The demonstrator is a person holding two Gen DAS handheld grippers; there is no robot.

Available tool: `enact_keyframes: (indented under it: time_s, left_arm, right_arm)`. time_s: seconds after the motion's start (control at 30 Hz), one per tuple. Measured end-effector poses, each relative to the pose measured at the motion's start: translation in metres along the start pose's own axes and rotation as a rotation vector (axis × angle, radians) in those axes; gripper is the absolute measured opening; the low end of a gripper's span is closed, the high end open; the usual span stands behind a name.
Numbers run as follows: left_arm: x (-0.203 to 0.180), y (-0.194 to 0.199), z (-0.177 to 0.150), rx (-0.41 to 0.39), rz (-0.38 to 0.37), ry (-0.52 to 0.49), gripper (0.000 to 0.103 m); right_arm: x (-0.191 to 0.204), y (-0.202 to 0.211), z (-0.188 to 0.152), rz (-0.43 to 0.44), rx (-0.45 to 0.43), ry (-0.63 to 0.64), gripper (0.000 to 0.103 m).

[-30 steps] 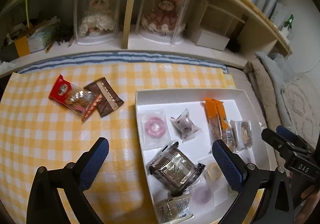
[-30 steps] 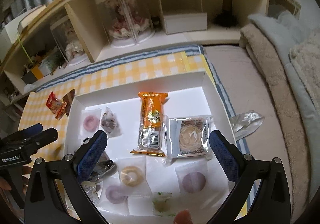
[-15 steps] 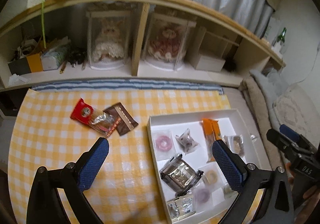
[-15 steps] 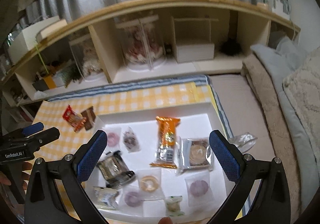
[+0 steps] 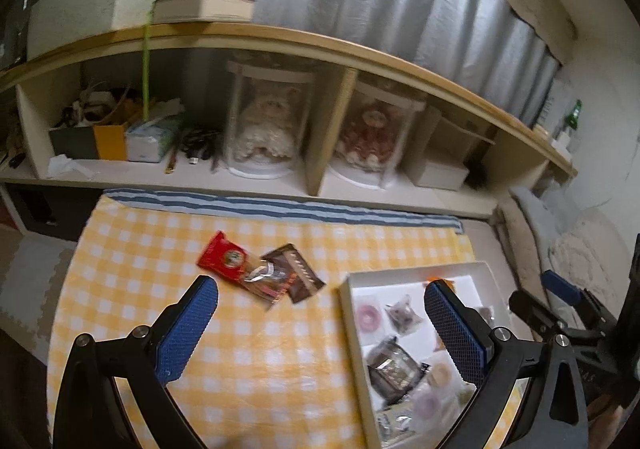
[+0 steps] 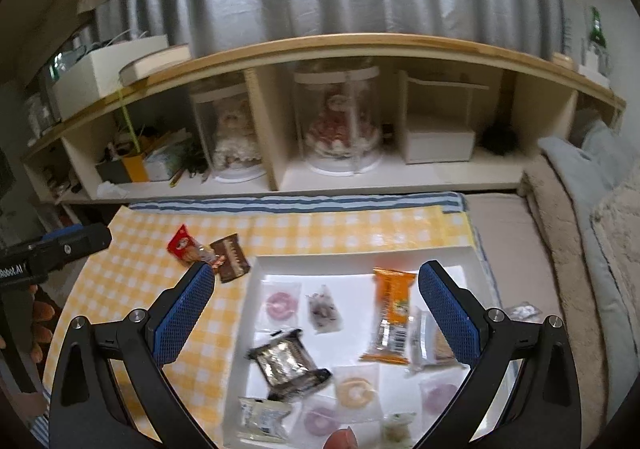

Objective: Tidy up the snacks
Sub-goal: 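Withdraw both grippers and move them to the red and brown packets, then grasp the red twisted-dough packet with the left gripper while the right grasps the brown chocolate bar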

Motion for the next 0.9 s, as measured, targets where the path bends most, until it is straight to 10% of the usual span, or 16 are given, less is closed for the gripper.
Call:
enact_keyframes:
  time_s: [0.43,0.9]
  left_arm:
    - [0.061,-0.095,0.01,0.144,0.101,0.172,0.103]
    - [0.029,-0.271,0.028,0.288,0.338,-0.03,0.103]
  right_arm:
    - [0.055,-0.079,0.01,0.078,0.049,0.121,0.103]
    - [0.052,-0.161,0.008,0.062,0.18,0.155,0.103]
Point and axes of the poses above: each gripper's, at about its wrist camera, not at the fingertips, and y roughly against the way its jaws point, x to its left, z to its top, the point moved 1 cm from there along -y, roughly the way its jaws point, and after that the axes turned 10 degrees about -y, right-handed, at the moved point
